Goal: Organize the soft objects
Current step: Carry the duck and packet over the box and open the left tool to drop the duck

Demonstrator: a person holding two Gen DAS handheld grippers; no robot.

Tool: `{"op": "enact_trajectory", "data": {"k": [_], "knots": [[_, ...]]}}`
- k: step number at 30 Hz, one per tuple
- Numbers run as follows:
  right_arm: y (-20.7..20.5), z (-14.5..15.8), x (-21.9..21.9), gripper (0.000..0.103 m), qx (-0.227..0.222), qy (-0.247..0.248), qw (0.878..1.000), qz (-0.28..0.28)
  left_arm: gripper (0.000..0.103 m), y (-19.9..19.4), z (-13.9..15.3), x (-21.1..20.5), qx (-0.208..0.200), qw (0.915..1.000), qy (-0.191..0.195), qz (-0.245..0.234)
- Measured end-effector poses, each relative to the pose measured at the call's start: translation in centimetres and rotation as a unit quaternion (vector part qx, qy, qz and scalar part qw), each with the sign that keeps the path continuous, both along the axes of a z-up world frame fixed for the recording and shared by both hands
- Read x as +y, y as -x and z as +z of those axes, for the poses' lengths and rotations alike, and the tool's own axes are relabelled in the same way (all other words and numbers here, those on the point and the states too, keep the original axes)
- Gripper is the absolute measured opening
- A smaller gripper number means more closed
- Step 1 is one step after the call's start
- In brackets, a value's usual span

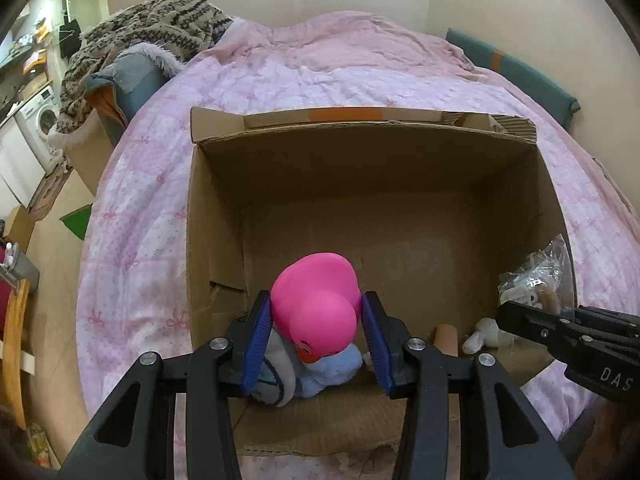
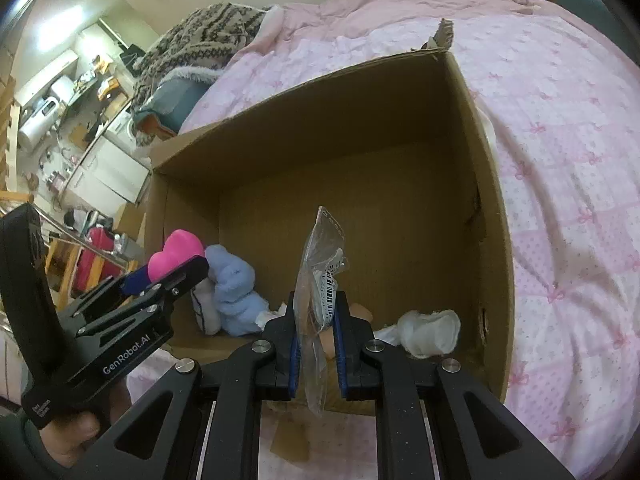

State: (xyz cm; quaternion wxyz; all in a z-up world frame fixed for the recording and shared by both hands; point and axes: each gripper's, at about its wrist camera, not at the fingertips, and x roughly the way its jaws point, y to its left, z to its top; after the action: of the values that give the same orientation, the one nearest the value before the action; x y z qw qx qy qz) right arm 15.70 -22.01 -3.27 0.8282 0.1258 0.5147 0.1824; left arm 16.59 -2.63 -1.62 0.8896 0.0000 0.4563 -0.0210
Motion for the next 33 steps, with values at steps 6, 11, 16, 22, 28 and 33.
{"op": "enact_trajectory", "data": {"k": [6,11,16,22,28,33], "knots": [[-0.2,-0.6,0.4,0.016,0.009,0.012,1.000,0.004,0.041,-0.1,-0.1,0.1,0.002,1.0000,0.001,0.000],[0.0,-1.4,1.0,0.016,0.020,0.024,0.999,0.014,0.041,-0.1,-0.2,-0.2,0.001,1.0000,-0.006,-0.006],[0.0,-1.3,1.2,0.016,0.016,0.023,0.999,0.020,0.041,-0.2,-0.5,-0.5,0.009,0.9998,-0.009,-0.012],[0.1,-1.1,1.3,0.016,0.011,0.026,0.999,0.017,0.041,0.1,-0.4,-1.0,0.005,0.9996,-0.013,-0.026],[0.0,-1.3,1.1,0.016,0.015,0.023,1.000,0.014,0.041,0.1,-0.6,-1.2,0.006,0.9994,-0.013,-0.031],[0.0,-1.3,1.0,0.016,0.019,0.025,0.999,0.013,0.041,0.2,-0.7,-1.5,0.008,0.9993,-0.015,-0.035]]}}
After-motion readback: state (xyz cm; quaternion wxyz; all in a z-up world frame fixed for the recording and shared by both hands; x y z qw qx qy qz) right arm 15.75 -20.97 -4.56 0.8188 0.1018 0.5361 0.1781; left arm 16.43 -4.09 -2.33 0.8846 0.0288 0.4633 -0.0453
